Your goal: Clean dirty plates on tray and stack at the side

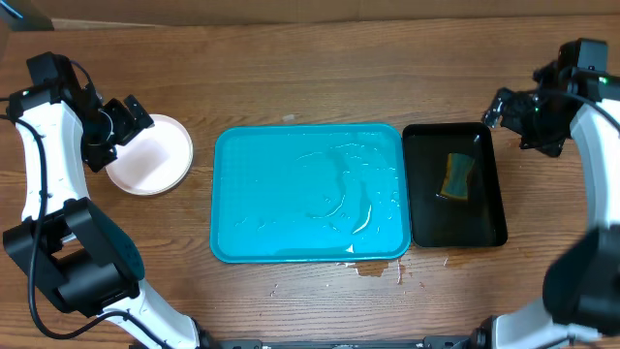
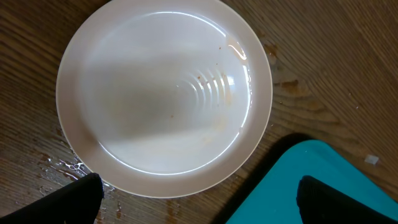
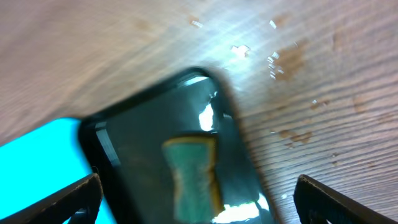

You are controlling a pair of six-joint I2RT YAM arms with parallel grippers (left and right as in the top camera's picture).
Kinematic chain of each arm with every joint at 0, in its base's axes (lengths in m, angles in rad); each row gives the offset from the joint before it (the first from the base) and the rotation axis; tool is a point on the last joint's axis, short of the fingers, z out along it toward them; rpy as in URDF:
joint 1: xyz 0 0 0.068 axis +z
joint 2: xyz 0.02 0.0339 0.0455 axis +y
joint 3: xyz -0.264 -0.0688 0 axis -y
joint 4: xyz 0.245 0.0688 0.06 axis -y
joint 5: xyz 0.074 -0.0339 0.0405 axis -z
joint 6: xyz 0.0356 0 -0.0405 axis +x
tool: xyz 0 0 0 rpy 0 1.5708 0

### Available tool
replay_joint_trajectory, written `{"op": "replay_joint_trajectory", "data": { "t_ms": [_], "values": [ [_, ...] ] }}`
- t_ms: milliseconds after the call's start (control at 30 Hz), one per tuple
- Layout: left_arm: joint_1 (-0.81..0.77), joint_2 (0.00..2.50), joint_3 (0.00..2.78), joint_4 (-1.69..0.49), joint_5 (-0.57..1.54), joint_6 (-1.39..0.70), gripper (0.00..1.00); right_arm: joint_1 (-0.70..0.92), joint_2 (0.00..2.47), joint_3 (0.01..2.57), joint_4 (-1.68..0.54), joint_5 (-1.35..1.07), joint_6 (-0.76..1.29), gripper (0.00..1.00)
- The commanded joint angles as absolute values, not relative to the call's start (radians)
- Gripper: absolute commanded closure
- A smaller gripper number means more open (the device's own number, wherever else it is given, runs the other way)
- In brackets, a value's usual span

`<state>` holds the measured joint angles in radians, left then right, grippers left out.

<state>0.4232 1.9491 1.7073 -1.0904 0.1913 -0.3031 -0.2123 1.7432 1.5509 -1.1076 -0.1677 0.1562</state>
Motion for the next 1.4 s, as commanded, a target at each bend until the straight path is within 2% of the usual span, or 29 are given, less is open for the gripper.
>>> {"op": "replay_joint_trajectory", "data": {
  "t_ms": [0,433,767,967,1133,1367],
  "values": [
    [0.422,1.956,1.702,-1.087,0.203,-0.281,0.0,-0.158,1.536,1.564,-1.102,-0.165,0.155,0.0],
    [0.421,1.956,1.702,-1.087,0.203,-0.281,0.0,0.01,0.999,1.564,-1.105,-0.165,0.156,0.0],
    [0.421,1.956,1.702,-1.087,0.203,-0.281,0.0,0.022,0.692,1.561,-1.126,-0.132,0.152,0.0],
    [0.421,1.956,1.702,-1.087,0.203,-0.281,0.0,0.022,0.494,1.474,-1.113,-0.131,0.143,0.0],
    [0.421,1.956,1.702,-1.087,0.203,-0.281,0.0,0.022,0.334,1.306,-0.982,-0.135,0.121,0.0],
    [0.421,1.956,1.702,-1.087,0.203,-0.281,0.0,0.022,0.161,0.974,-0.607,-0.153,0.122,0.0]
  ]
}}
